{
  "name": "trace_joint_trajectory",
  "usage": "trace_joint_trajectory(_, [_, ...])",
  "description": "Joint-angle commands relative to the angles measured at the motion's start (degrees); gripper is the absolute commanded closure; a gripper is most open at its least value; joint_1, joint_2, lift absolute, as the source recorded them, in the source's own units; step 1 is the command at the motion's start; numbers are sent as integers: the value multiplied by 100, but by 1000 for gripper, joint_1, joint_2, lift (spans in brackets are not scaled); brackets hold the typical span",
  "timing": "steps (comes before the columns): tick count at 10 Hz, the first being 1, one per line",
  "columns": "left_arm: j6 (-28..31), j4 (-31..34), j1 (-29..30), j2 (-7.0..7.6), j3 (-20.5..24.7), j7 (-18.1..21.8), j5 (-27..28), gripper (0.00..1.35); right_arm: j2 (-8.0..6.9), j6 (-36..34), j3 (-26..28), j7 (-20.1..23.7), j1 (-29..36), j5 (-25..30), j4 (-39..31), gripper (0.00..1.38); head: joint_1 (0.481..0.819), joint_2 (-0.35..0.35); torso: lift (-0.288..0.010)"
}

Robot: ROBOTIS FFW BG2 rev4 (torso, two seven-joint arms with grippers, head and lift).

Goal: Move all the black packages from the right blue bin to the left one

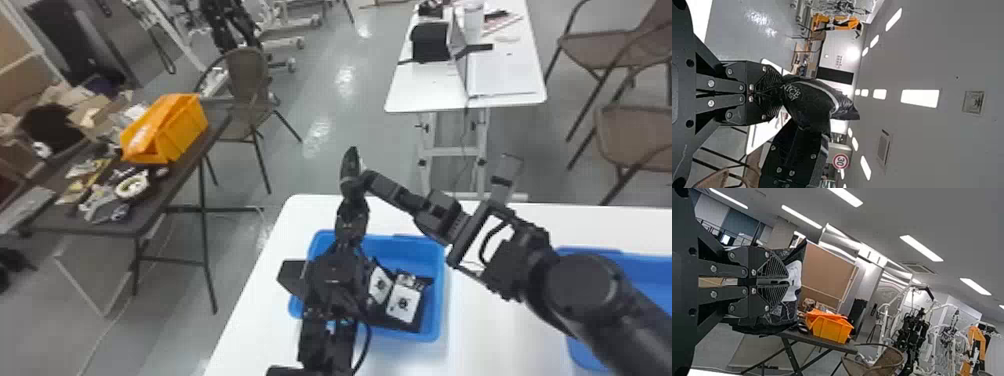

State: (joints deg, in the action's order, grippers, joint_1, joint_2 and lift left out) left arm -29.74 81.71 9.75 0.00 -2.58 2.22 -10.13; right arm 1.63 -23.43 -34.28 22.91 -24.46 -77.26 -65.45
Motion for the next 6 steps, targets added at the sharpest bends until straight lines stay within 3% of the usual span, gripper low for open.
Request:
trace_joint_trajectory(1, [-129,-6,10,-15,56,-2,63,1219,4,-48,9,-24,-6,44,-3,1073,695,350,0])
trace_joint_trajectory(2, [-216,-33,18,-15,74,-37,90,1217,4,-57,17,-24,-6,106,-3,961,695,350,0])
trace_joint_trajectory(4, [-340,-68,45,-15,82,-125,81,1217,13,-13,167,-15,12,668,-161,111,695,350,0])
trace_joint_trajectory(5, [-410,-76,62,-15,91,-178,81,1219,4,145,431,38,99,1345,-355,51,695,350,0])
trace_joint_trajectory(6, [-419,-85,97,-15,118,-204,72,1219,4,268,888,38,240,2567,-803,142,695,350,0])
